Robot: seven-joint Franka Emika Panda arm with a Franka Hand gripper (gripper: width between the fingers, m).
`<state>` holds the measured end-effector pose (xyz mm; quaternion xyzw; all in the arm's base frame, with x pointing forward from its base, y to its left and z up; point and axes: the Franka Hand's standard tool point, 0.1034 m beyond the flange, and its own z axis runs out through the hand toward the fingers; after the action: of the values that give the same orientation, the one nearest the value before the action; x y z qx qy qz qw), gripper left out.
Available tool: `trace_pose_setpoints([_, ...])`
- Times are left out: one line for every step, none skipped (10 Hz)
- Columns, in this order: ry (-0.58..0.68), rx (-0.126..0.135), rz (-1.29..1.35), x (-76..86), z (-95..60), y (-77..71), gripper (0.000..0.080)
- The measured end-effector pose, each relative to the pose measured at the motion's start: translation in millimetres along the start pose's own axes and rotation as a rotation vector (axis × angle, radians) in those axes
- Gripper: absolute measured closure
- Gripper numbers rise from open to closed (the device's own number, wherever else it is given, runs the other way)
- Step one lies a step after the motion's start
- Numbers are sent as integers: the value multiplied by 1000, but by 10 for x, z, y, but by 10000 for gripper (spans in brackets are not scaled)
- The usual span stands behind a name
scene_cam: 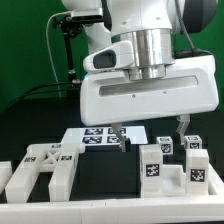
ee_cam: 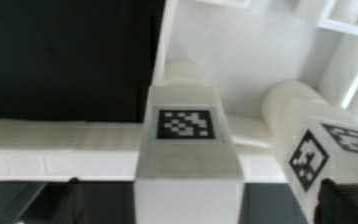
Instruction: Assemble chair
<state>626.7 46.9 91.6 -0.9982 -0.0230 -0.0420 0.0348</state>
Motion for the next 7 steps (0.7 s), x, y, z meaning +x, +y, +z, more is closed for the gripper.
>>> trace_pose_setpoints([-106, 16, 14, -1, 8, -27, 150])
trace_pose_setpoints([-80, 12, 13, 114, 38, -21, 150])
trace_pose_setpoints([-69, 8, 19, 122, 76, -2, 150])
trace_pose_setpoints([-60, 7, 21, 140, 74, -7, 150])
trace_pose_setpoints([-60, 7, 21, 141, 73, -6, 260])
trace_pose_setpoints([-60, 7, 21, 139, 76, -5, 395])
trace_pose_setpoints([-60, 7, 22, 139, 77, -5, 395])
